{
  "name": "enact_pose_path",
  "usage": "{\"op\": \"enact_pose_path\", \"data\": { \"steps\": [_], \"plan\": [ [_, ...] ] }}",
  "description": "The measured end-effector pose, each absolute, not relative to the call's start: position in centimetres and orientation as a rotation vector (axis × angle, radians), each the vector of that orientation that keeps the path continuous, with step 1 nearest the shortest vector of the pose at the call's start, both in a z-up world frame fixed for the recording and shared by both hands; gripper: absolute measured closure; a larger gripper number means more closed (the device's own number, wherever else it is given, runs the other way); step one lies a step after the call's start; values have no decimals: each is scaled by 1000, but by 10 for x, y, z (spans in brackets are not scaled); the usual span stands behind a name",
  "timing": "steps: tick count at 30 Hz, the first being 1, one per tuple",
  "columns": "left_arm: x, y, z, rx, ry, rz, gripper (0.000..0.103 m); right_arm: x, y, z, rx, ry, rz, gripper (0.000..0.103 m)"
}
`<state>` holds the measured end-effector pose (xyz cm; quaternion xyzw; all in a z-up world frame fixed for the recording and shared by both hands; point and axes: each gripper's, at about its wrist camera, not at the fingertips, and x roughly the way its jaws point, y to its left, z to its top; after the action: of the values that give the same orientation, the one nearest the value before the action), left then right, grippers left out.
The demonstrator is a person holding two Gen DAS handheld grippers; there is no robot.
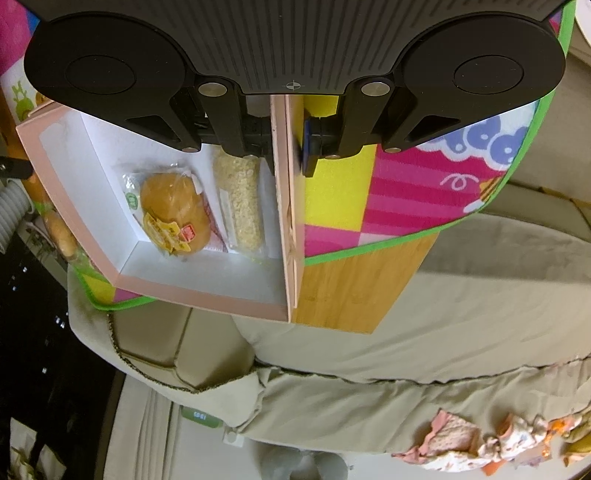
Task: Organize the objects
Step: 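Lower the rice-cracker bag into the box beside the bun, open right gripper, then grasp the yellow wafer bar with the right gripper and lift it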
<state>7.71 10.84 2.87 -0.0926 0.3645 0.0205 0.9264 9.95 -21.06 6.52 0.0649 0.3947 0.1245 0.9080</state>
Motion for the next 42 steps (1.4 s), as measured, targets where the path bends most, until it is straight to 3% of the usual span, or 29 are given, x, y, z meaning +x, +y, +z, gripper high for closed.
{"op": "enact_pose_path", "data": {
  "steps": [8, 12, 26, 35, 42],
  "plan": [
    [75, 109, 29, -192, 765, 42, 90, 135, -179, 56, 186, 822, 332, 65],
    [74, 109, 29, -191, 764, 42, 90, 143, -170, 44, 169, 865, 316, 82],
    [74, 109, 29, -193, 764, 41, 90, 39, -201, 51, 79, 975, 342, 82],
    [74, 109, 29, -192, 765, 41, 90, 46, -170, 43, -106, 896, 323, 76],
    [74, 109, 30, -195, 763, 41, 90, 23, -177, 66, -90, 919, 356, 81]
  ]
}}
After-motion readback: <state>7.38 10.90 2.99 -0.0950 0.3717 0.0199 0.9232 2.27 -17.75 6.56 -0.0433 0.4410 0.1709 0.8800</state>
